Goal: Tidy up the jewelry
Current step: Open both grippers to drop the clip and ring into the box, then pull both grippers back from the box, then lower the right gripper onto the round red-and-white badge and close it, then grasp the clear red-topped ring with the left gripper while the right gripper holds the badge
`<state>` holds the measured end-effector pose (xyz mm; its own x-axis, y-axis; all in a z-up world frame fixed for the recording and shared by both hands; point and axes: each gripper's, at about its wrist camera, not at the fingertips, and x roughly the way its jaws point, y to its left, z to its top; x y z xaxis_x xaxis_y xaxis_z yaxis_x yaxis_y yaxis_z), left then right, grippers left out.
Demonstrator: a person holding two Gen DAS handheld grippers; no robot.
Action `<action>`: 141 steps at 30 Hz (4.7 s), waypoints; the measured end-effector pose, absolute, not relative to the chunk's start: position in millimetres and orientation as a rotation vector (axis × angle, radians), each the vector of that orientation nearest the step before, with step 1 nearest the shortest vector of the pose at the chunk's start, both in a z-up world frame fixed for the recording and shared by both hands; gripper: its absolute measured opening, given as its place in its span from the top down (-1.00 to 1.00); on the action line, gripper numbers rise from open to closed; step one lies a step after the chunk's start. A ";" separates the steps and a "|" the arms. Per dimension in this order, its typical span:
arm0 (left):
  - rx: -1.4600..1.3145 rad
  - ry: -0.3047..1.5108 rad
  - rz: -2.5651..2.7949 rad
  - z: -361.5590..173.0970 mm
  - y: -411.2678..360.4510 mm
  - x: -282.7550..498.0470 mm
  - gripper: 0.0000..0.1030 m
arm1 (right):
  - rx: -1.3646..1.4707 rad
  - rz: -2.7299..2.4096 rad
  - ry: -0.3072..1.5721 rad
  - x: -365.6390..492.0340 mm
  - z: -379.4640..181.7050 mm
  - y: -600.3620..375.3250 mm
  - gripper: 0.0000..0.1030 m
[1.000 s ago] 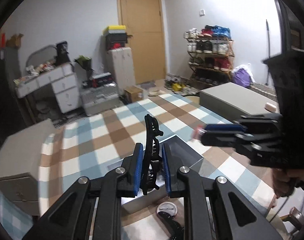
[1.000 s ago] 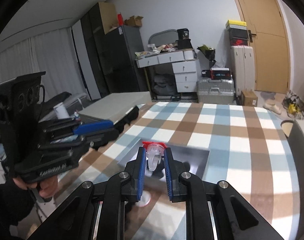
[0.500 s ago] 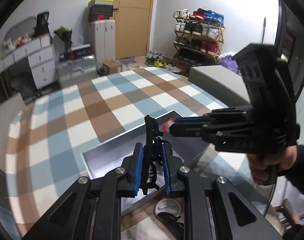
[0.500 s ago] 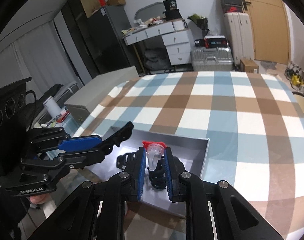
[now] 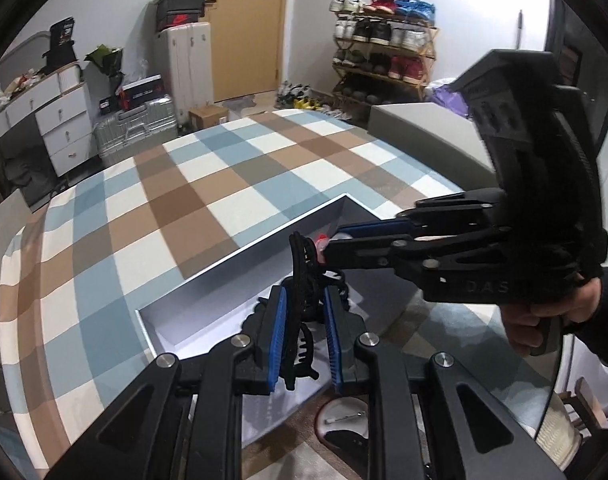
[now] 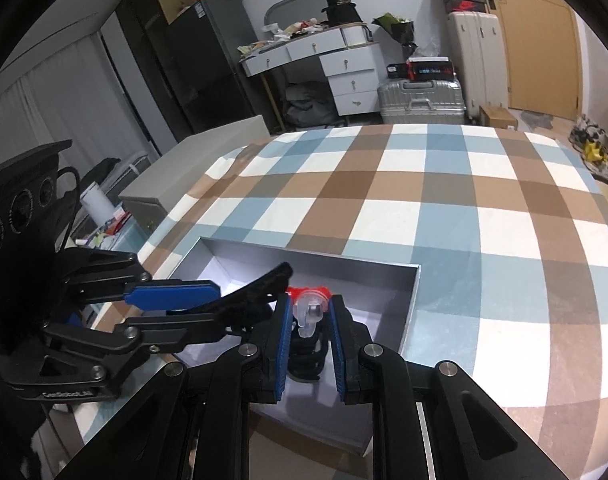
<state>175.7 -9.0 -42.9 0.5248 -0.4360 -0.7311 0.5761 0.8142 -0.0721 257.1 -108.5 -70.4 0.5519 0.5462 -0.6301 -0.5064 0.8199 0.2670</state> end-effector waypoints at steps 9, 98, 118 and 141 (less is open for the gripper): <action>0.144 0.800 -0.570 -39.8 -1.7 174.3 0.10 | 0.070 0.606 0.716 251.4 -61.6 -115.3 0.28; -0.117 0.759 -0.014 -82.9 53.3 13.7 -0.97 | -0.208 0.495 0.702 63.8 -129.8 -96.4 0.19; -0.142 0.826 -0.132 -79.5 63.1 39.9 -0.97 | -0.018 0.521 0.684 63.0 -121.2 -119.3 0.20; -0.130 0.974 -0.198 -90.0 53.9 61.9 0.52 | 0.024 0.548 0.666 58.9 -117.9 -126.9 0.19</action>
<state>61.9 53.9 -90.0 0.5462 -0.2244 -0.8071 0.1084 0.9743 -0.1975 58.9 -126.9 -117.9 0.6505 0.4902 -0.5801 -0.4752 0.8585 0.1927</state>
